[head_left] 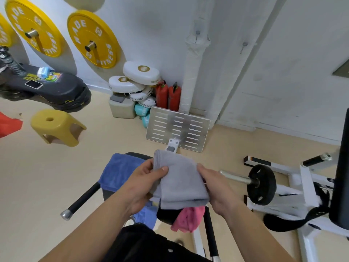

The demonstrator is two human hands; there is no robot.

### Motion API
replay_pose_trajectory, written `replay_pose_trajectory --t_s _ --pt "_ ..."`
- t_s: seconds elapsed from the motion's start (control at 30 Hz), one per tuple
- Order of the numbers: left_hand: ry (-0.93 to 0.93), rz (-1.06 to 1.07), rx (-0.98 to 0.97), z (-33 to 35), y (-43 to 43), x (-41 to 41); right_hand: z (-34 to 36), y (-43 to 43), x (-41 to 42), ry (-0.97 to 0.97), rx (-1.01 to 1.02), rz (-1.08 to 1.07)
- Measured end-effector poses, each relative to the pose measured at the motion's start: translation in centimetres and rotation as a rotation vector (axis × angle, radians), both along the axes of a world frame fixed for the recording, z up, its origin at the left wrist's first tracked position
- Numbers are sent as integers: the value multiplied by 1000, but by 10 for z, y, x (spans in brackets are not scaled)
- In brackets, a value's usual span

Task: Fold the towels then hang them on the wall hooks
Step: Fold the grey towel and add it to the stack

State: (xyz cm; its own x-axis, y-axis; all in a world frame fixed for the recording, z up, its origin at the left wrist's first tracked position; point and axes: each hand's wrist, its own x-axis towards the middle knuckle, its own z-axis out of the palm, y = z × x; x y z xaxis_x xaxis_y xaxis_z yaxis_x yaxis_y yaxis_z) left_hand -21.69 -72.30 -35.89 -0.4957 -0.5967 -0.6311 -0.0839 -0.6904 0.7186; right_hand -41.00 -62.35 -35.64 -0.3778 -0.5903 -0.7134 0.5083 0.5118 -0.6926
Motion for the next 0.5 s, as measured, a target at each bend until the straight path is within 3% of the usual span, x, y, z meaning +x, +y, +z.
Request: replay_pose_trajectory --t_s 0.2,0.27,0.4,0.5 --pt "28 56 45 4 -42 48 -12 -28 44 -122 42 201" --pt "56 82 86 4 -57 68 -12 -42 66 -55 50 277" --pt "38 137 95 -2 -85 95 14 -62 116 834 -87 368" --pt "34 150 138 -6 -101 109 21 -82 157 1047 -236 698"
